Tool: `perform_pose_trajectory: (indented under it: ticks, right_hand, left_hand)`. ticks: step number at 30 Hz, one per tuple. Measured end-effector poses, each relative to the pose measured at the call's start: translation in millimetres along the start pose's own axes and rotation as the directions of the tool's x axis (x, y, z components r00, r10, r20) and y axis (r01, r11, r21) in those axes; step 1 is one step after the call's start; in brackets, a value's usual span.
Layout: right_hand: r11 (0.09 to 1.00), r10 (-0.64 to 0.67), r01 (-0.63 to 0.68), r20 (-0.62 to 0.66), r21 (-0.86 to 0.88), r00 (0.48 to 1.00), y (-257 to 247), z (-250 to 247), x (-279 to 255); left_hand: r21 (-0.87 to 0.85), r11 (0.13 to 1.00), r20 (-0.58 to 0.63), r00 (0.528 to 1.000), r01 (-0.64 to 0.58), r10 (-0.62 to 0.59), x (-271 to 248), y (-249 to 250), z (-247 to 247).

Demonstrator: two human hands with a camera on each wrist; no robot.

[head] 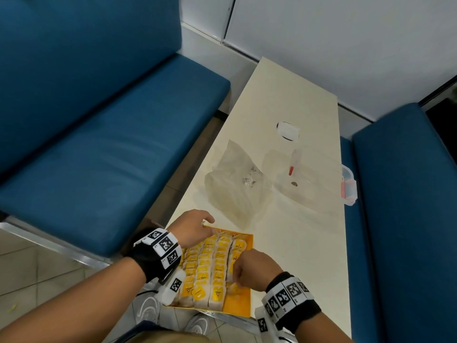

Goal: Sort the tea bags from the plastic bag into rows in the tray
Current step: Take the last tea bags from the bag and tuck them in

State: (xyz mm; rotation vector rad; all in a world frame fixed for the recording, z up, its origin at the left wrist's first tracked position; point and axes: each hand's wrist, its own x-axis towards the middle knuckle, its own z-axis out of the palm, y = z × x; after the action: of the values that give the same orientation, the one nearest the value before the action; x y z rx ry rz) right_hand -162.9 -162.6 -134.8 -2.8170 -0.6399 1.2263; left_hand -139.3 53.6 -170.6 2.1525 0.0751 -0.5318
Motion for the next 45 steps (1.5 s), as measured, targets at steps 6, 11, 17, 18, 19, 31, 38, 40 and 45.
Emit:
perform_pose_trajectory:
  ticks: [6,11,17,18,19,31,38,40,45]
  right_hand:
    - [0.995,0.086,-0.093,-0.199,-0.027,0.976,6,17,11]
    - [0.99,0.123,-0.139,-0.291,-0.038,0.949,6,28,13]
    - [0.99,0.133,-0.143,-0.336,-0.006,0.933,7,30,11]
    - [0.99,0.135,-0.142,-0.351,0.006,0.927,5,24,8]
    - [0.99,0.139,-0.141,-0.377,0.024,0.916,3,17,5]
    - [0.517,0.282,0.197,-0.383,0.833,0.88,-39,-62,10]
    - [0.454,0.296,0.235,-0.394,0.86,0.87,-37,-62,13]
    - [0.431,0.317,0.244,-0.399,0.869,0.86,-31,-62,13]
    - [0.471,0.28,0.261,-0.423,0.843,0.862,-22,-63,9]
  left_hand:
    - [0.0,1.0,-0.003,1.0,0.0,0.0,1,-1,0]
    - [0.016,1.0,0.022,1.0,0.004,-0.005,2,2,-2]
    - [-0.366,0.916,0.107,0.985,0.164,-0.133,-2,17,-9]
    - [-0.416,0.894,0.124,0.985,0.165,-0.124,-2,16,-9]
    - [-0.451,0.879,0.136,0.985,0.156,-0.105,-3,16,-10]
    - [-0.271,0.948,0.177,0.959,-0.17,0.222,-24,47,2]
    - [-0.34,0.933,0.123,0.978,-0.12,0.17,-18,37,1]
    - [-0.303,0.938,0.069,0.978,-0.166,0.196,-14,28,-4]
    - [-0.262,0.939,-0.029,0.975,-0.221,0.222,-16,14,-7]
